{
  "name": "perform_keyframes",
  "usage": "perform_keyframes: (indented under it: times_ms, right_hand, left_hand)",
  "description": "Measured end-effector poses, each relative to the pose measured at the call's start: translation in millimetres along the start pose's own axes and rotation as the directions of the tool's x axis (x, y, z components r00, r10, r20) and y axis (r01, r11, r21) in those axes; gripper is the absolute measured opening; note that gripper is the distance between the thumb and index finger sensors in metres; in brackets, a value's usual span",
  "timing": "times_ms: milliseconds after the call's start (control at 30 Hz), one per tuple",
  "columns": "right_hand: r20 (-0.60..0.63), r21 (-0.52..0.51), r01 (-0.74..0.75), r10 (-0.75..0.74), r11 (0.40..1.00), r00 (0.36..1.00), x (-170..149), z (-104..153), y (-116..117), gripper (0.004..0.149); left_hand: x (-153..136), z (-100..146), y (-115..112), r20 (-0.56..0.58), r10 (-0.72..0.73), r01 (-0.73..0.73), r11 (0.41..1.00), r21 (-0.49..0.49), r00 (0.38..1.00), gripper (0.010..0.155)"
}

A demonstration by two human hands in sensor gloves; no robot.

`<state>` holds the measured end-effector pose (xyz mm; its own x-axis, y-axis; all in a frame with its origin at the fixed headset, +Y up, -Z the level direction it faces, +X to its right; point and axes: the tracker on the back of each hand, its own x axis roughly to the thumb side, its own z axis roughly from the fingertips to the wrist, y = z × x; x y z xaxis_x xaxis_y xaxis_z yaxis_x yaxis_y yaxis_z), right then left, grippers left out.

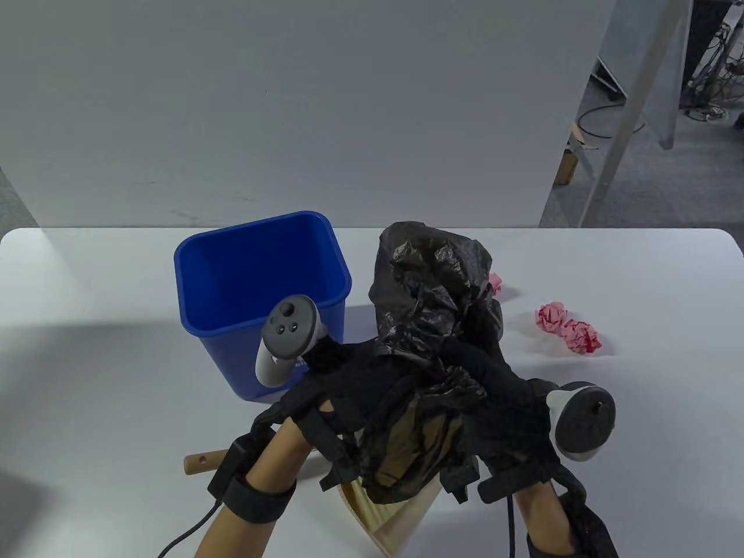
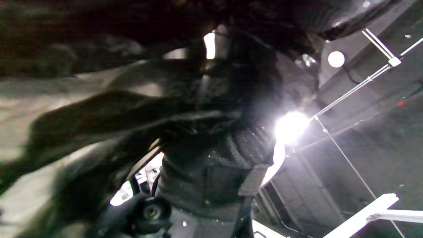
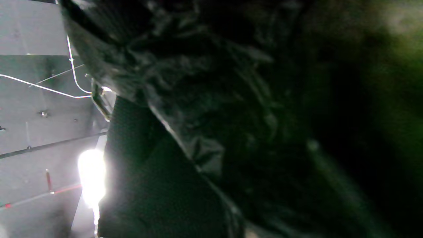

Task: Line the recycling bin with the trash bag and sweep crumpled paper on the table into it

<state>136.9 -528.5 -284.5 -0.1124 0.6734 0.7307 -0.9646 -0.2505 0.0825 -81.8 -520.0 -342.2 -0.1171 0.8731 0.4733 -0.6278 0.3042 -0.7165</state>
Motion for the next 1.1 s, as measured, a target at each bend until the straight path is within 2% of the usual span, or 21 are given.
perform_keyframes:
  times_ms: [100, 200, 433, 633, 733, 933, 1100]
  right_hand:
    - [-0.001, 0.006, 0.045, -0.045, 0.999, 0.999, 7.1, -1.9, -1.3, 0.041]
    - [0.006, 0.006, 0.028, -0.028, 1.000, 1.000, 14.3, -2.8, -2.0, 0.041]
    - [-0.017, 0.051, -0.143, 0.144, 0.988, 0.989, 16.7, 2.2, -13.7, 0.040]
    - [-0.044, 0.162, -0.317, 0.328, 0.935, 0.944, 22.2, 8.9, -25.1, 0.040]
    - [-0.038, 0.173, -0.319, 0.330, 0.932, 0.943, 29.3, 2.7, -22.6, 0.040]
    - [0.020, 0.174, -0.300, 0.301, 0.938, 0.953, 44.7, -24.8, -0.5, 0.041]
    - [0.059, 0.177, -0.162, 0.154, 0.971, 0.986, 46.2, -55.8, 30.6, 0.040]
  left_hand:
    - [3.0, 0.4, -5.4, 0.026, 0.001, -0.001, 1.000, 0.012, 1.000, 0.063]
    - [4.5, 0.9, -9.8, 0.041, 0.001, -0.002, 1.000, 0.015, 0.999, 0.064]
    - [-8.4, -3.9, -21.6, 0.015, 0.029, -0.029, 0.999, 0.013, 0.999, 0.064]
    - [-17.3, -10.5, -31.2, -0.013, 0.015, -0.015, 1.000, -0.008, 1.000, 0.063]
    - [-12.4, -9.1, -29.6, 0.004, 0.009, -0.009, 1.000, 0.004, 1.000, 0.063]
    - [9.8, 5.7, -10.2, 0.086, -0.015, 0.005, 0.993, 0.117, 0.996, 0.062]
    - [35.5, 29.3, 12.9, 0.153, -0.080, 0.034, 0.958, 0.284, 0.985, 0.062]
